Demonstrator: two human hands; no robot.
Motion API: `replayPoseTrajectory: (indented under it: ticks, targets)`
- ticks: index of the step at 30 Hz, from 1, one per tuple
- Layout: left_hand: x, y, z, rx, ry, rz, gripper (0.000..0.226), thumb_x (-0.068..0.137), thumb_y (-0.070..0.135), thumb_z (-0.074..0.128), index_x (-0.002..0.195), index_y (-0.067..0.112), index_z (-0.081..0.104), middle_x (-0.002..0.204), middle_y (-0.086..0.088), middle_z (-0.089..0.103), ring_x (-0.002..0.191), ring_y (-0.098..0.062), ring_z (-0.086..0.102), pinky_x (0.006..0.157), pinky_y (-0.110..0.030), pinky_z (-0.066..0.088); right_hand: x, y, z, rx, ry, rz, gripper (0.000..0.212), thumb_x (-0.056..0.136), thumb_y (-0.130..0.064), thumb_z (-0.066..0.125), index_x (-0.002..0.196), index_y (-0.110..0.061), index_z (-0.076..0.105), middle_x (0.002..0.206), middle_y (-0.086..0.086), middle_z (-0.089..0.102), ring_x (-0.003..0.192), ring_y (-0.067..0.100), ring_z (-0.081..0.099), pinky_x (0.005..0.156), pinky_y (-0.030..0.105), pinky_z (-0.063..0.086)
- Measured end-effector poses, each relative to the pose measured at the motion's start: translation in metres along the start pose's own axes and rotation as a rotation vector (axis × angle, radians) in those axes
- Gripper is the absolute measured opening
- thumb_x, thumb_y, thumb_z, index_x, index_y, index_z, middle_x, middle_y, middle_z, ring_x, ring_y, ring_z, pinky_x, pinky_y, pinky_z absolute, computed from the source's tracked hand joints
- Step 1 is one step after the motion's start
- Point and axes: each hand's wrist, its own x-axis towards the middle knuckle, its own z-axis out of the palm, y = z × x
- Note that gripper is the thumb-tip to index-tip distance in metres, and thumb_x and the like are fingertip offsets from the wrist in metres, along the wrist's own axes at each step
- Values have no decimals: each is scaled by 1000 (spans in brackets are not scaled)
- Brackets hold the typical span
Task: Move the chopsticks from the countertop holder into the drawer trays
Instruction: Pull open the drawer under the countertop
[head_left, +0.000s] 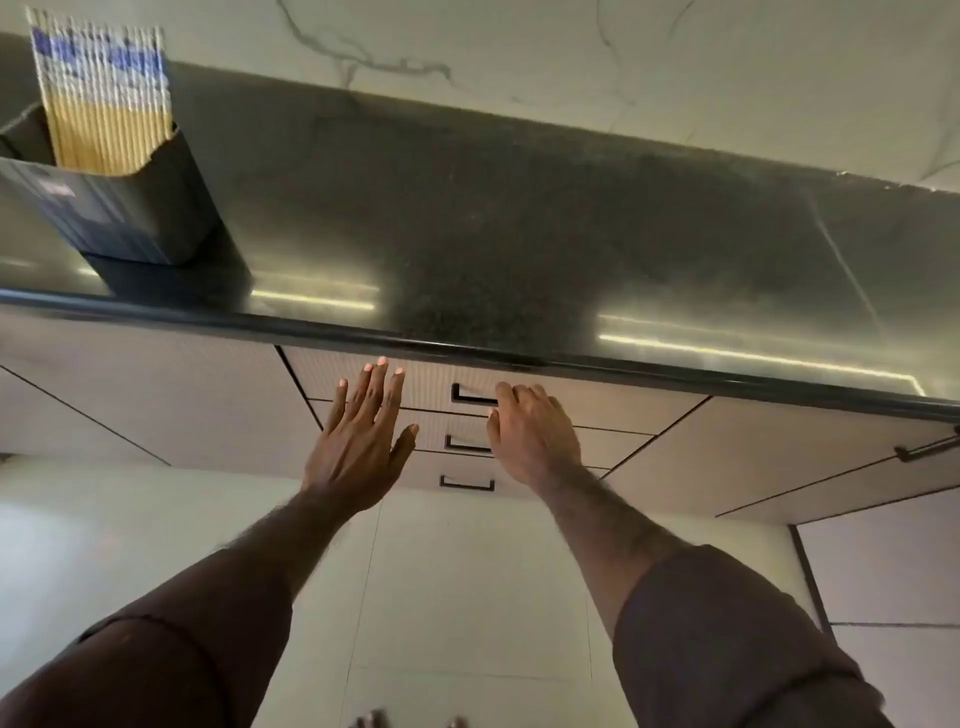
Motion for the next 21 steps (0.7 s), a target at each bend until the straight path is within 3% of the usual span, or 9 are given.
replayPoseTrajectory:
  ticks: [9,14,16,21]
  targets:
    - [19,-22,46,47,-12,23,70,97,52,16,151,12,-6,159,-12,-10,147,-27,-9,119,-43,-7,23,11,61,-15,-84,112,51,92,-31,55,136,-8,43,114,13,66,104,26,62,94,38,49]
    - [21,-25,64,33,-9,-4,71,97,54,15,150,14,-10,159,-10,-14,147,-26,-12,118,-41,-9,17,16,93,63,-139,185,60,92,-28,54,144,-11,30,142,14,44,134,28,37,112,38,29]
    - [16,-27,71,37,-4,21,72,97,55,14,150,14,-12,159,-9,-14,147,-25,-13,118,-40,-10,19,13,98,55,-95,194,59,91,-25,57,142,-9,33,138,14,44,132,30,38,113,38,27]
    - [-1,-29,76,-18,35,26,73,97,57,14,152,14,-10,160,-8,-13,148,-24,-13,119,-41,-6,16,4,92,83,-81,237,46,87,-19,60,128,-6,45,121,15,52,113,27,48,100,37,43]
